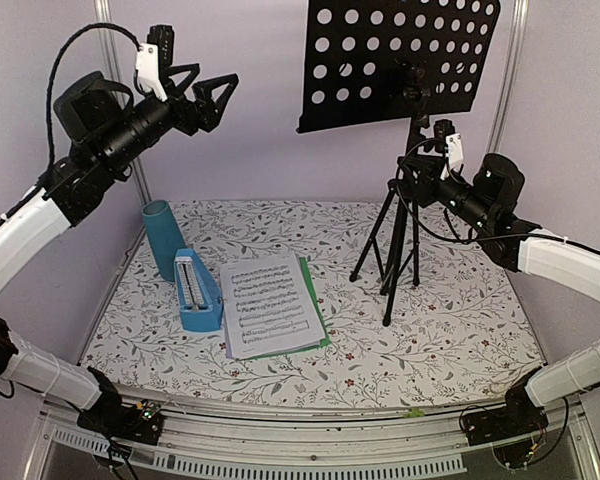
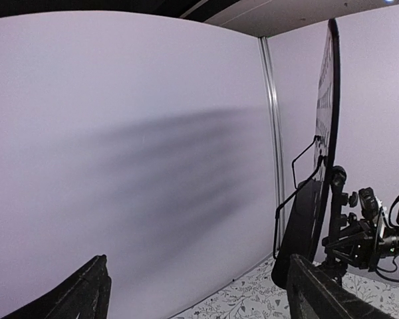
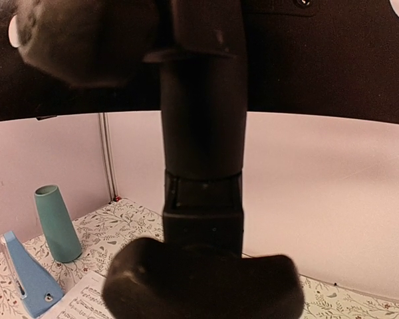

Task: Set up the instrument practice props
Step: Open the music stand at the center of the board.

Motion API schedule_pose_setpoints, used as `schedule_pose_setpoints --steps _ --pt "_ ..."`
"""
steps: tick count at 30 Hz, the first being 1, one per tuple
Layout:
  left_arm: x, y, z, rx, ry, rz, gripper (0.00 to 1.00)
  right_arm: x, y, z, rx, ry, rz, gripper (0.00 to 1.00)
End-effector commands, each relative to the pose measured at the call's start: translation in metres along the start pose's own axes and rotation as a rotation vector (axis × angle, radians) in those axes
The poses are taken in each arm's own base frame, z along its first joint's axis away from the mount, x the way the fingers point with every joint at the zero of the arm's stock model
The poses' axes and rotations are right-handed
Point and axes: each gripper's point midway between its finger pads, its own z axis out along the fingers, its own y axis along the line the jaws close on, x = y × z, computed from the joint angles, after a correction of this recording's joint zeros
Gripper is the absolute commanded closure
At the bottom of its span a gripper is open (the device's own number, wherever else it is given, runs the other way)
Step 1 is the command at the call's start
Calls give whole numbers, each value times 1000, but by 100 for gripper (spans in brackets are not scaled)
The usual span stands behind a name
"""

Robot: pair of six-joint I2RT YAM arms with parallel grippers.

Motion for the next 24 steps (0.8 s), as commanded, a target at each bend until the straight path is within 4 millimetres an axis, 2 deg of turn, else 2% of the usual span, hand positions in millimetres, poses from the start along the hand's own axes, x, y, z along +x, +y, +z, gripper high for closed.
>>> schedule_pose_setpoints --steps 1,5,8,10,15,18,19,20,24 --pt "32 12 -13 -46 31 -80 8 -37 8 7 -50 -121 -20 100" --pt "75 2 -20 -8 96 -142 11 -39 10 3 -56 -126 -22 100" --pt "114 -21 -20 53 152 -175 13 -38 10 -2 -54 -117 -4 100" --pt "130 -39 -17 89 169 -179 12 -37 10 -5 -55 -110 13 100" --pt "180 -80 -3 196 220 -207 12 -32 13 -5 -72 -82 29 100" --pt "216 -106 14 254 284 -192 12 -31 14 -6 -79 -73 38 100" --pt "229 -117 20 280 305 -182 12 -30 15 -7 -80 -68 39 100" --pt "250 -128 26 302 340 -170 13 -29 15 -7 -80 -64 41 100" --pt "300 -160 42 367 394 -130 16 -27 15 -9 -82 -55 45 100"
